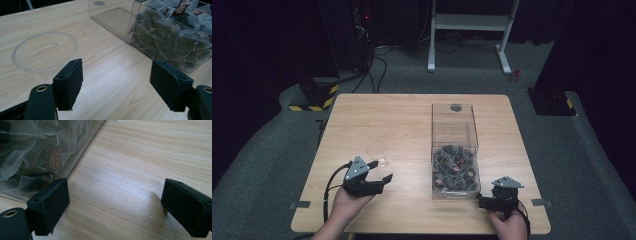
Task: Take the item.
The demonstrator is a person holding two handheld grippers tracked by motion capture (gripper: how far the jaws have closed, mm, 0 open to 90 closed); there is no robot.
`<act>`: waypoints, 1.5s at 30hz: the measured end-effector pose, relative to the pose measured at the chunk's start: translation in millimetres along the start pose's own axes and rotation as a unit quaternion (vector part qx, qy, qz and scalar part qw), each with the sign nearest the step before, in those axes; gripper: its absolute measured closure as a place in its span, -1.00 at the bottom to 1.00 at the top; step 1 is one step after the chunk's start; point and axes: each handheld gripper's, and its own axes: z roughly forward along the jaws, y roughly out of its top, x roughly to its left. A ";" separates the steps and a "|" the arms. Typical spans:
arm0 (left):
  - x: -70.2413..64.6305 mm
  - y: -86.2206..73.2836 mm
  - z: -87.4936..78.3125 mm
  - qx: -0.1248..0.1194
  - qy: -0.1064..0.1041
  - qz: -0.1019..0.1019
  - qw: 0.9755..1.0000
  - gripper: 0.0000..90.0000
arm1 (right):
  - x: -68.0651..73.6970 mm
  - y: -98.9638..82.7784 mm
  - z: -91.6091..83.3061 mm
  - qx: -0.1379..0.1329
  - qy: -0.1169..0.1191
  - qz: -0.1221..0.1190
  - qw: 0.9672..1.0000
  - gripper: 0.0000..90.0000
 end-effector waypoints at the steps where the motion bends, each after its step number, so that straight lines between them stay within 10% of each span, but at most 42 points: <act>1: -0.9 1.3 0.7 0.000 -0.001 0.001 1.000 -0.40 | 0.0 0.0 0.0 0.000 0.000 0.000 1.000 -0.83; 45: -36.1 40.0 34.9 -0.017 -0.070 0.017 0.997 -0.35 | 0.0 0.0 -0.1 0.000 0.000 -0.001 1.000 -0.83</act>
